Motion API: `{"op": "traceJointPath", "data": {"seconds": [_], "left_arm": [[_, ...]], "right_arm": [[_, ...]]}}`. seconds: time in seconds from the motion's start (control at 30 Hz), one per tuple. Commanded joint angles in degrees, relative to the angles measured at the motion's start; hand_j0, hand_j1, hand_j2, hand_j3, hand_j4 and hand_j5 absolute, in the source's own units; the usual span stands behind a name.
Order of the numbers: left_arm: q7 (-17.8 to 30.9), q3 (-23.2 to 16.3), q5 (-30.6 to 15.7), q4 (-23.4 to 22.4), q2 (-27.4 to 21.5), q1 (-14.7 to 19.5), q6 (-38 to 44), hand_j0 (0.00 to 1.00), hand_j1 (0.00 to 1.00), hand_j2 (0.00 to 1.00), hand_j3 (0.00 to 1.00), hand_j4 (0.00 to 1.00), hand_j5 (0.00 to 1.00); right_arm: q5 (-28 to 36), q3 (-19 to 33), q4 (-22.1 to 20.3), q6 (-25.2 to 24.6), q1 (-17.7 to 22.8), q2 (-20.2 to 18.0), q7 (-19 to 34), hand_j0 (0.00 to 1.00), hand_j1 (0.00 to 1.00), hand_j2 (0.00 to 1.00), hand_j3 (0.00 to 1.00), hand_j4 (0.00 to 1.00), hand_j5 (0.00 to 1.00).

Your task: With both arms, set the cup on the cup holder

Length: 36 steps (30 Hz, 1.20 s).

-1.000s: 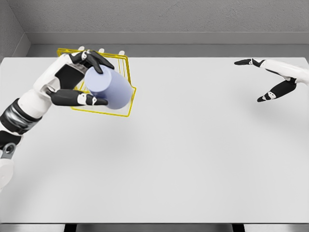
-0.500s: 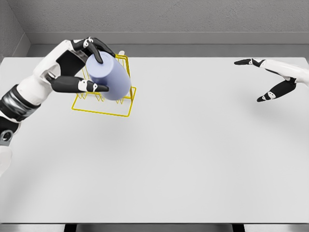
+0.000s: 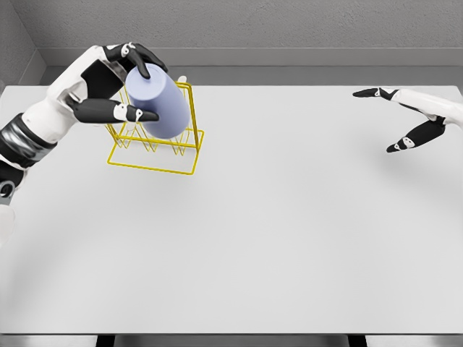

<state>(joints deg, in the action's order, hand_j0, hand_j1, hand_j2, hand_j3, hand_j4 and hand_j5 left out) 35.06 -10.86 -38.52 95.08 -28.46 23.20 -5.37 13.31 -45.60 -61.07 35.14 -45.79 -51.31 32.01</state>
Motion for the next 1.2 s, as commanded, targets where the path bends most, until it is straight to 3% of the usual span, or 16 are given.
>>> {"op": "traceJointPath", "data": {"seconds": [0.0, 0.63, 1.17], "left_arm": [[-0.06, 0.05, -0.24, -0.86, -0.02, 0.17, 0.18, 0.35, 0.35, 0.35, 0.35, 0.35, 0.35], [-0.06, -0.04, 2.13, -8.42, 1.74, 5.1, 3.08, 0.34, 0.34, 0.34, 0.34, 0.34, 0.34], [-0.06, -0.48, 2.31, -8.07, 2.09, 3.16, 2.91, 0.34, 0.34, 0.34, 0.34, 0.34, 0.34]], "right_arm": [[0.49, 0.07, -0.01, -0.14, 0.0, -0.02, -0.02, 1.0, 1.0, 1.0, 1.0, 1.0, 1.0], [0.49, 0.07, 0.07, -0.14, 0.0, 0.16, -0.02, 1.0, 1.0, 1.0, 1.0, 1.0, 1.0], [0.4, 0.07, -0.01, -0.14, 0.0, 0.25, -0.02, 1.0, 1.0, 1.0, 1.0, 1.0, 1.0]]}}
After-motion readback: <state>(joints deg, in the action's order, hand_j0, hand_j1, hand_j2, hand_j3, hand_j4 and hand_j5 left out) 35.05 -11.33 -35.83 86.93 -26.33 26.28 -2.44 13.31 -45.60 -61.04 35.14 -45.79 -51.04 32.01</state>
